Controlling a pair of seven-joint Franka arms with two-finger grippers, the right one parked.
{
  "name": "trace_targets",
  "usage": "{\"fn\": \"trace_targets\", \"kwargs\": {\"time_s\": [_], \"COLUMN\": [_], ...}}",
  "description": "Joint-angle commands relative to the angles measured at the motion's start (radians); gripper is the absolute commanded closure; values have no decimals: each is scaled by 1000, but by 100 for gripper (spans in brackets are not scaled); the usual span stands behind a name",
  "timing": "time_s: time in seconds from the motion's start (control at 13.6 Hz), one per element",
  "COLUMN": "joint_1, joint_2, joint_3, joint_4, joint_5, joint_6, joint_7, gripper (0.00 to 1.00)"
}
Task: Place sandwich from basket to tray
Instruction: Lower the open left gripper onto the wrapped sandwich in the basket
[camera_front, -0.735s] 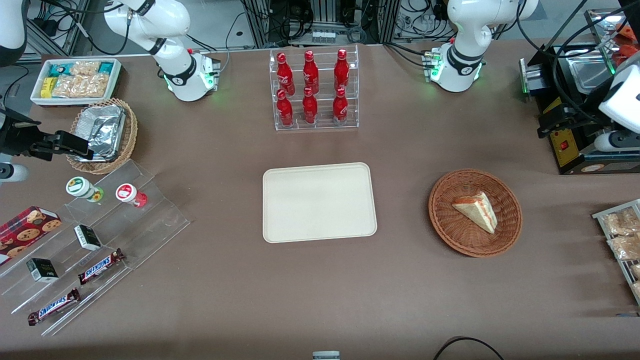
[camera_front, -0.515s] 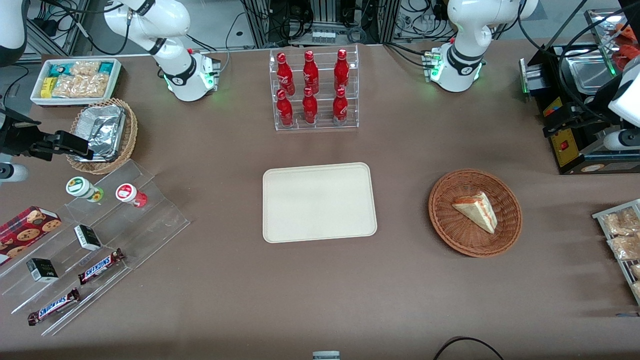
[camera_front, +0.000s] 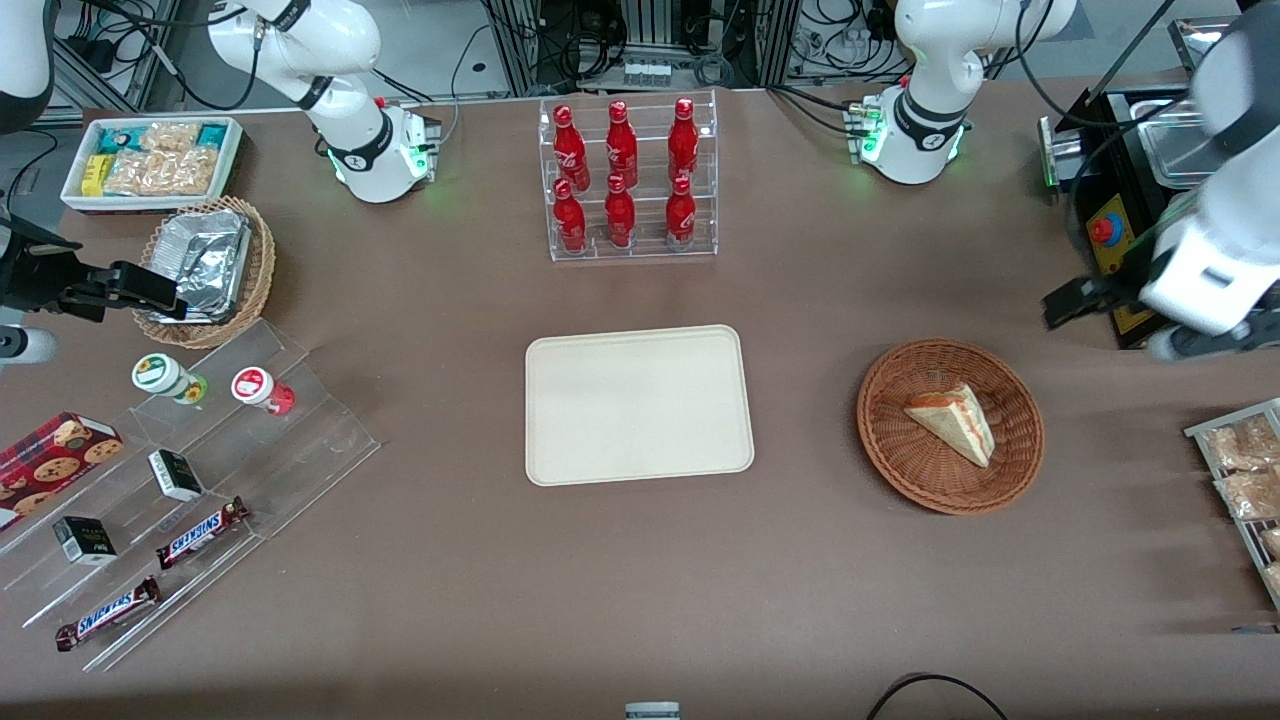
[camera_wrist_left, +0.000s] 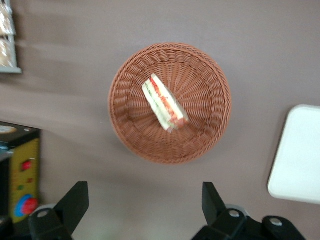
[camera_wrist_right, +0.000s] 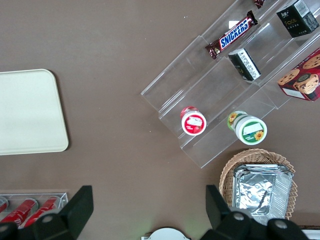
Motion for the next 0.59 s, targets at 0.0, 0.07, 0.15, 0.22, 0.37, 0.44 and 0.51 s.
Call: {"fn": "trace_targets", "kwargs": {"time_s": [0.0, 0.07, 0.15, 0.22, 0.37, 0.44, 0.51], "joint_1": [-2, -2, -4, -4, -6, -6, -6], "joint_2": [-29, -27, -26, -18, 14, 31, 52], "joint_3": [-5, -5, -5, -5, -7, -8, -10], "joint_4": [-147, -187, -228, -256, -312, -332, -351], "joint_5": [6, 6, 4, 3, 1, 1, 1], "joint_6": [157, 210, 287, 344, 465, 513, 562], "joint_7": [-194, -236, -282, -340, -431, -465, -508], "gripper": [0, 0, 0, 0, 0, 0, 0]}}
